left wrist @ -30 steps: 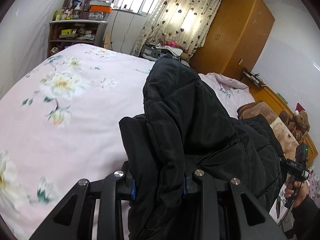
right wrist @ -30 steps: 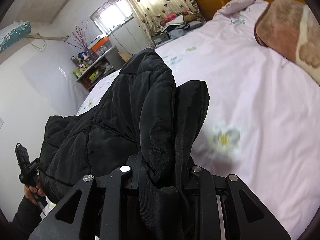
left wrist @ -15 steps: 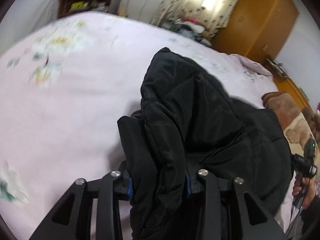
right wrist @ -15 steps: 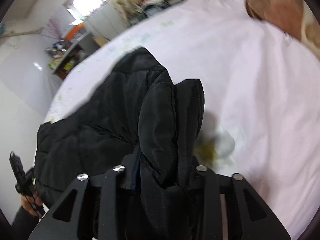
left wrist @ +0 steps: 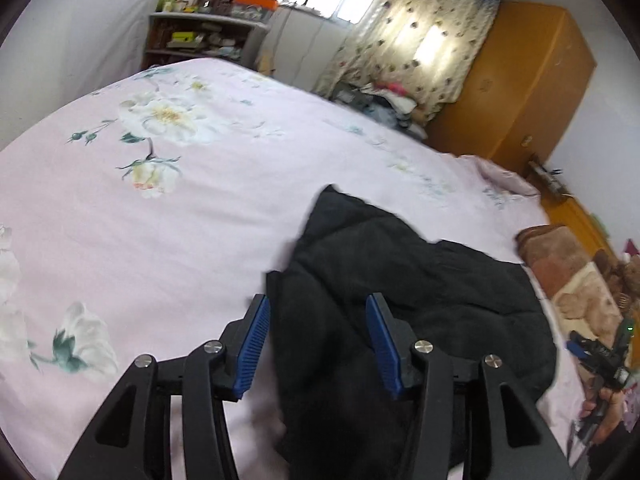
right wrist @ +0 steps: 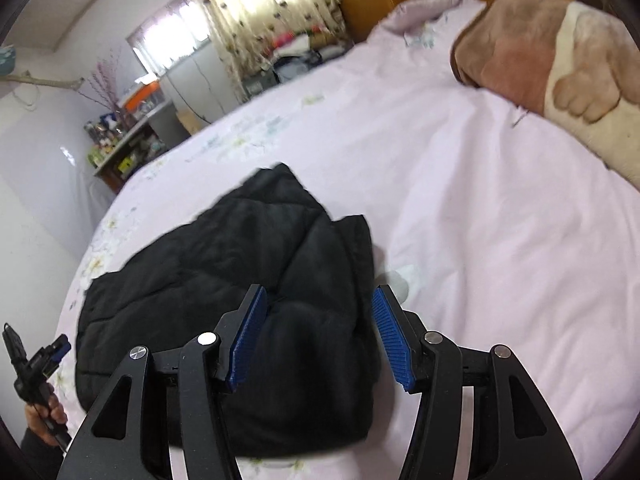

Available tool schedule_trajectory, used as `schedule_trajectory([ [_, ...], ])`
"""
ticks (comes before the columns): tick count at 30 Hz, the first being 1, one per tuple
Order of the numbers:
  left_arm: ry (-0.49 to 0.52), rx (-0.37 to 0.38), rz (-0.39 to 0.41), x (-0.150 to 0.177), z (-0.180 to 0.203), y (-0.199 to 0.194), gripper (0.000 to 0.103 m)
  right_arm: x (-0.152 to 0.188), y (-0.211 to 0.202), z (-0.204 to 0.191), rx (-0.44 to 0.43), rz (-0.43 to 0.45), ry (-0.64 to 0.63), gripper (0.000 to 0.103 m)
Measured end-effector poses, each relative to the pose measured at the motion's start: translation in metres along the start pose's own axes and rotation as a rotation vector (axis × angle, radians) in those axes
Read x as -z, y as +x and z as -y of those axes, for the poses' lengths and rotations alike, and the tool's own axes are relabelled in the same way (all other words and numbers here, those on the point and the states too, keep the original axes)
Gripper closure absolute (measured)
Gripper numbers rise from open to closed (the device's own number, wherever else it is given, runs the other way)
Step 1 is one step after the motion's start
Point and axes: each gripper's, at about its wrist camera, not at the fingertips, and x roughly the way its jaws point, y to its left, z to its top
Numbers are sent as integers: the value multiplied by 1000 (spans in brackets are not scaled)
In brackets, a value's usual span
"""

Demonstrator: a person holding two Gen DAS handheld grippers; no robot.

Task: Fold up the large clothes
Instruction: 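Lower the fold onto the jacket with both tools and release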

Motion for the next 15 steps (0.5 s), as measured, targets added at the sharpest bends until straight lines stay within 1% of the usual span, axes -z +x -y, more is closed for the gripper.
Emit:
schedule_trajectory([
  [2,49,19,-25,11,9,-2,51,12,-6,-11,-7,-4,-52,47],
  [3,82,13,-47,18,14,1,51,21,-5,-18,8,-24,-90,47],
  [4,103,-1,-81,24,19,9,51,26,0,-23,16,-50,-106,47],
  [6,109,-24,-152,34,23,24,51,37,17,-23,47,-129,-105,47],
  [7,110,-39,-174,37,24,28,51,38,24,-24,67,-148,-104,47],
  [9,129,-61,-175,38,28,19,51,39,22,-23,99,-153,-102,47],
  [10,134,-61,-166,38,31,11,51,38,15,-24,89,-144,-95,47],
  [12,152,-70,-144,36,38,-7,51,38,-2,-30,74,-117,-104,47],
  [15,185,-98,-113,41,51,-37,51,44,-37,-46,100,-63,-139,47],
])
